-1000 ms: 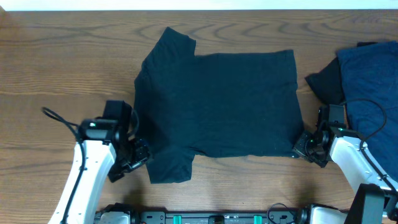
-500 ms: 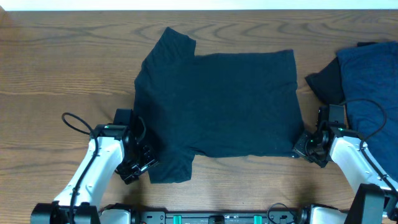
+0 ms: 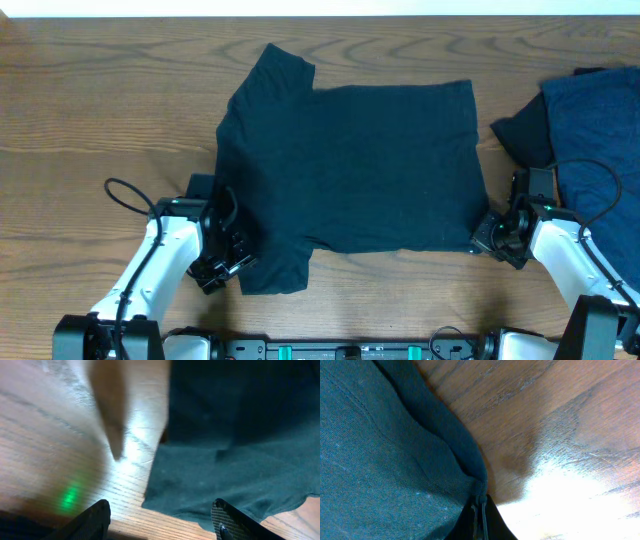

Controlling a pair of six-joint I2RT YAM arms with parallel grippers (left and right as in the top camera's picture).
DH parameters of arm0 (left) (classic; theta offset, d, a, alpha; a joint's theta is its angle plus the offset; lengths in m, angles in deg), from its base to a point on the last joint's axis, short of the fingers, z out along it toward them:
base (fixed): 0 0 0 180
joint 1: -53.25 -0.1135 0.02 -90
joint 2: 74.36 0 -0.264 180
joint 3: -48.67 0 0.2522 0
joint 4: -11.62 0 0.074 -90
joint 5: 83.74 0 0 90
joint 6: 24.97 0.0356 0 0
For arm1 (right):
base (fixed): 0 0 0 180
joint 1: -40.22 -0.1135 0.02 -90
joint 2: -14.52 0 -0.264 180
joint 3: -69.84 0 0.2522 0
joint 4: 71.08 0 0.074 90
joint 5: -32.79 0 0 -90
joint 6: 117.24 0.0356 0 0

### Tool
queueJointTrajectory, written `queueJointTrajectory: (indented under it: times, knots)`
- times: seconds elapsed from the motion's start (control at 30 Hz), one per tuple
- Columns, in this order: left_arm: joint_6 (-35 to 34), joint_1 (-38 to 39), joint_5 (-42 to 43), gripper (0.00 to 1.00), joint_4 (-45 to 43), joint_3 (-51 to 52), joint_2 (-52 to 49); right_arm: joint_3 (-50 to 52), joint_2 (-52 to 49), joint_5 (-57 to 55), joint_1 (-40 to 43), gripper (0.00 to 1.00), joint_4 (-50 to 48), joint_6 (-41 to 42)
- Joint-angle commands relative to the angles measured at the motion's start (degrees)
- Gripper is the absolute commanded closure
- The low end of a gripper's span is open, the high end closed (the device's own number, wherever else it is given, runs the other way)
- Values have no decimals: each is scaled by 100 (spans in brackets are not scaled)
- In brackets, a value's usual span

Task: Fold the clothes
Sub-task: 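Grasp the lower left hem with the left gripper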

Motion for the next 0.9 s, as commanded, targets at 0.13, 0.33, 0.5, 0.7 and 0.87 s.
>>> queueJointTrajectory:
  times: [0.13,0.33,0.5,0.7,0.87]
  knots:
    - [-420,686,59,33,-166,33,-44,66,2,-42,35,99,7,-24]
    - [-767,990,-107,33,-243,33,-55,66,2,-39,35,98,9,-24]
    - [-1016,990,-168,33,-232,72,-52,66,2,-31,35,98,9,-24]
    - [-2087,994,-254,33,-404,459,-55,66,2,-22,35,98,9,-24]
    - [-2197,994,-251,33,-728,758,-55,66,2,-20,35,98,7,-22]
